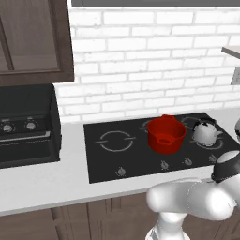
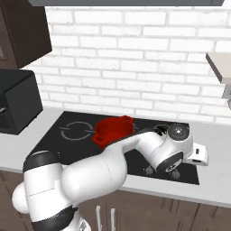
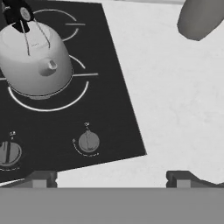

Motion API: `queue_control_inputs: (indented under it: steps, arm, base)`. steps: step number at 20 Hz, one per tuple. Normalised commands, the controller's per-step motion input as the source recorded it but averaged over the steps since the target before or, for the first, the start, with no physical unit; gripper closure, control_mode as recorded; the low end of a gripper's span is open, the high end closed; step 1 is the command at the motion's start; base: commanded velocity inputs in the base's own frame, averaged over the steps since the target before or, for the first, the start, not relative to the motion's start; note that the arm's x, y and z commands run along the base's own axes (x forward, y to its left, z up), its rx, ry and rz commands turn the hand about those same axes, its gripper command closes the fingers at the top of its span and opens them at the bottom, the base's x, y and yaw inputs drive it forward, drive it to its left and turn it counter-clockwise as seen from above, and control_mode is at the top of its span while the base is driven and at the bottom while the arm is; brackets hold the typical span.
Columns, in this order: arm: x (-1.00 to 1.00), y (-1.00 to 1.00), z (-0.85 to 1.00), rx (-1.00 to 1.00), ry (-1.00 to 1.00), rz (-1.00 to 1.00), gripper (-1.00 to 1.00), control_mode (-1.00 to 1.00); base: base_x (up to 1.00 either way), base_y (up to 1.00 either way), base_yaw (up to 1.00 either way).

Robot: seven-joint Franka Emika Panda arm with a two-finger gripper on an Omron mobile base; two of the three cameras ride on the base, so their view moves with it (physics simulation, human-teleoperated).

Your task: Pick the kettle from the counter and place it on a stove burner. Then turn the burner on.

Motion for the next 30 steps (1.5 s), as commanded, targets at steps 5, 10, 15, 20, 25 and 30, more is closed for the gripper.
queue_control_inputs:
  steps: [5, 10, 15, 20, 25, 30]
  arm:
    - [0.02, -0.07, -0.06, 0.01, 0.03, 0.02, -1.0, -1.0]
    - [0.24, 0.0, -0.3, 0.03, 0.01, 0.0, -1.0, -1.0]
    - [0.18, 0.12, -0.33, 0.01, 0.06, 0.01, -1.0, -1.0]
    - [0.12, 0.18, -0.31, 0.02, 0.04, 0.0, -1.0, -1.0]
    - [0.06, 0.12, -0.37, 0.05, 0.02, 0.0, -1.0, -1.0]
    - [0.0, 0.01, -0.28, 0.04, 0.0, 0.02, -1.0, -1.0]
  base:
    - [0.0, 0.0, 0.0]
    - [0.0, 0.0, 0.0]
    - [0.0, 0.0, 0.0]
    - [0.0, 0.0, 0.0]
    - [0.0, 0.0, 0.0]
    - [0.0, 0.0, 0.0]
